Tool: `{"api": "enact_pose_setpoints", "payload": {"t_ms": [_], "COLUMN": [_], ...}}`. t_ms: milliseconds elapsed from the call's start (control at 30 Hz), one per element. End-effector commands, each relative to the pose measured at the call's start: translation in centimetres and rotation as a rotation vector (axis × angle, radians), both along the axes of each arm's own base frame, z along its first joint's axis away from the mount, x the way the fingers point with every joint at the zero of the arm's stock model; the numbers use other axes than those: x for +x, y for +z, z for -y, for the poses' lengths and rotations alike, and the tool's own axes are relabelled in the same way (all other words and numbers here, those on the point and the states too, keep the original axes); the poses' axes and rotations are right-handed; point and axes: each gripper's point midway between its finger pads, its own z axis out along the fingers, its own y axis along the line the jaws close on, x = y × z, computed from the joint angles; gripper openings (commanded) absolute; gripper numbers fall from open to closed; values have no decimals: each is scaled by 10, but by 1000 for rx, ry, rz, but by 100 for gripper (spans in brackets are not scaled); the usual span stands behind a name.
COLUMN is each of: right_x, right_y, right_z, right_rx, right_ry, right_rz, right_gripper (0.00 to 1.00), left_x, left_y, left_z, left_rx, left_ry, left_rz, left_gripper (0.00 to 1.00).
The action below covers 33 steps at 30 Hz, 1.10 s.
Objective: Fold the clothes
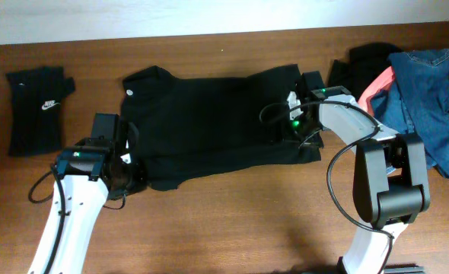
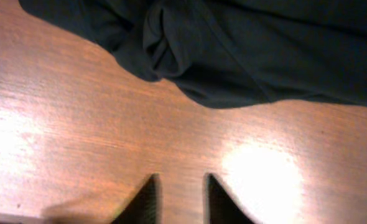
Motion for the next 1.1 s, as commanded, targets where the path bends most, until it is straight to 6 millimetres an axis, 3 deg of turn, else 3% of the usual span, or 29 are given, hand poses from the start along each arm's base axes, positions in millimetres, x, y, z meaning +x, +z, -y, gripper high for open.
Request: {"api": "enact_pose_setpoints", "payload": {"t_ms": [0, 267, 667, 1067], "right_x": [2, 2, 2, 2], "right_y": [-13, -13, -13, -13], "right_z": [0, 0, 0, 0], "right_rx": [-3, -5, -4, -4], "right_ry": [42, 69, 69, 69], "right_rz": [5, 12, 11, 12], "right_gripper": [87, 88, 89, 89], "left_x": [-4, -7, -12, 2], "left_y": [-10, -54, -93, -104], "left_z": [9, 22, 20, 12], "left_rx": [-61, -151, -151, -119], "left_ry": [17, 57, 77, 144], "left_rz": [-21, -20, 5, 90], "left_gripper": [39, 42, 42, 42]}}
